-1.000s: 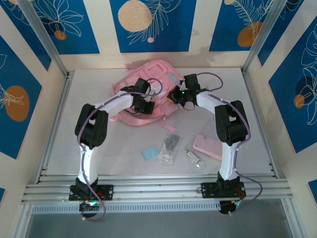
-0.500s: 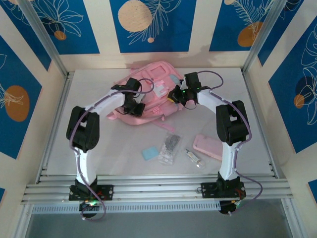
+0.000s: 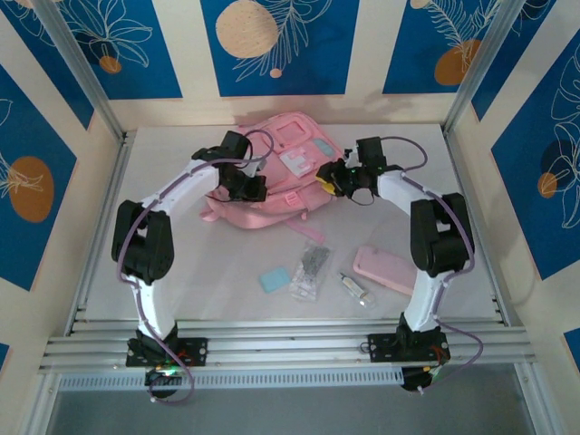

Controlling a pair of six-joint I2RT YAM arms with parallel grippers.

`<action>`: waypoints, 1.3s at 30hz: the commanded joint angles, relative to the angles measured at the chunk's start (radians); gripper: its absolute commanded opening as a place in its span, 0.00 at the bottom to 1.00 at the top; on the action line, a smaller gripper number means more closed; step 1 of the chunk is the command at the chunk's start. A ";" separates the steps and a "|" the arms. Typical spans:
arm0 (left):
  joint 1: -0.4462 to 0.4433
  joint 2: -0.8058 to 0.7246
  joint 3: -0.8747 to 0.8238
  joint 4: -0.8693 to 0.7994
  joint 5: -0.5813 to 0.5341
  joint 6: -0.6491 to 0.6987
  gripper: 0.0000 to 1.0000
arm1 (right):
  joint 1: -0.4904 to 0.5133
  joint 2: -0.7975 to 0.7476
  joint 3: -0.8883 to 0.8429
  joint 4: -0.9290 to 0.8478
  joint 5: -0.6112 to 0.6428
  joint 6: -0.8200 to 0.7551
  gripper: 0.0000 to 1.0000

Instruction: Pack books, pencil case, and school supplies into a backpack

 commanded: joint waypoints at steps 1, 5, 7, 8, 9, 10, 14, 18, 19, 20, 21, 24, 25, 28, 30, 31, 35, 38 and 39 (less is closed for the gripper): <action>-0.030 0.000 0.063 0.043 0.109 -0.043 0.00 | 0.033 -0.068 -0.068 0.088 -0.094 0.089 0.41; -0.074 -0.004 0.082 0.083 0.172 -0.084 0.00 | 0.073 -0.077 -0.155 0.239 -0.148 0.223 0.44; -0.094 -0.010 0.099 0.079 0.170 -0.086 0.00 | 0.100 -0.075 -0.178 0.296 -0.150 0.278 0.56; -0.101 -0.013 0.101 0.084 0.168 -0.088 0.00 | 0.110 -0.073 -0.181 0.308 -0.146 0.291 0.62; -0.108 -0.017 0.101 0.090 0.170 -0.091 0.00 | 0.126 -0.071 -0.183 0.320 -0.123 0.303 0.64; -0.115 -0.020 0.101 0.095 0.178 -0.093 0.00 | 0.136 -0.064 -0.180 0.321 -0.101 0.307 0.65; -0.130 -0.026 0.093 0.085 0.184 -0.087 0.00 | 0.156 0.003 -0.156 0.388 -0.049 0.353 0.58; -0.128 -0.056 0.039 0.034 0.131 -0.047 0.00 | 0.141 0.065 -0.129 0.435 -0.021 0.356 0.00; -0.125 -0.066 0.022 0.010 0.101 -0.028 0.00 | 0.138 0.067 -0.131 0.438 -0.019 0.347 0.00; -0.120 -0.077 0.002 -0.010 0.071 -0.016 0.00 | 0.136 0.063 -0.132 0.431 -0.015 0.333 0.00; -0.110 -0.089 -0.024 -0.031 0.029 -0.004 0.00 | 0.133 0.051 -0.131 0.406 -0.009 0.303 0.00; -0.055 -0.124 -0.105 -0.076 -0.061 0.015 0.00 | 0.120 -0.003 -0.143 0.328 0.029 0.217 0.00; -0.031 -0.135 -0.134 -0.083 -0.090 0.018 0.00 | 0.112 -0.022 -0.148 0.306 0.037 0.191 0.00; 0.033 -0.162 -0.180 -0.090 -0.188 0.034 0.00 | 0.091 -0.057 -0.143 0.238 0.034 0.112 0.00; 0.061 -0.169 -0.179 -0.082 -0.270 0.048 0.00 | 0.080 -0.061 -0.119 0.188 -0.010 0.046 0.00; 0.074 -0.170 -0.174 -0.068 -0.295 0.051 0.00 | 0.076 -0.058 -0.103 0.157 -0.042 0.001 0.00; 0.083 -0.153 -0.132 -0.026 -0.262 0.064 0.00 | 0.043 -0.028 -0.016 0.001 -0.110 -0.202 0.00; 0.052 -0.134 -0.118 -0.022 -0.161 0.069 0.00 | -0.010 0.039 0.097 -0.116 -0.166 -0.352 0.00; 0.031 -0.130 -0.116 -0.034 -0.141 0.076 0.00 | -0.028 0.070 0.146 -0.170 -0.169 -0.392 0.00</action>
